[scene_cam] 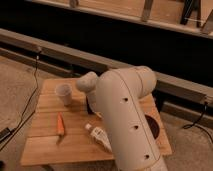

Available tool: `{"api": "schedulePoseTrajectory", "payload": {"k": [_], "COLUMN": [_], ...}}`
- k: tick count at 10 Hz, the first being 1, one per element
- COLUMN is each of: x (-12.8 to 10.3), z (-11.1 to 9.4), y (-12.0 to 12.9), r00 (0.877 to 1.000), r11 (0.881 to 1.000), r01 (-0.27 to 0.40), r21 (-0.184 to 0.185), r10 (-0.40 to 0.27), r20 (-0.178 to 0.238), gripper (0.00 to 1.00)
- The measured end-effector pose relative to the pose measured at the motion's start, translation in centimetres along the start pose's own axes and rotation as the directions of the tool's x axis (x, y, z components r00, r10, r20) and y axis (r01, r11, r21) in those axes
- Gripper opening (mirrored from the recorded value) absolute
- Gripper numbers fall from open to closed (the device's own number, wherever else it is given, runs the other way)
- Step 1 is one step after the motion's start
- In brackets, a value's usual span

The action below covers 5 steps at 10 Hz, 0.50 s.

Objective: Wipe the white sponge on the table

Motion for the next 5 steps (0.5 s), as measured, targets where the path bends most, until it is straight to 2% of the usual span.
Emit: {"api": "schedulePoseTrajectory", "payload": {"k": [2,5], "x": [0.8,1.1], "z": [-0.1,-1.2], "y": [-1.3,-2.5], "r00": [1.000,0.998], "r11": [1.000,0.998], "r01": [-0.026,-0.060], "r21": [0.011,0.031], "r10": [0.026,0.060], "r20": [-0.005,0.010], "gripper": [0.00,0.00]}}
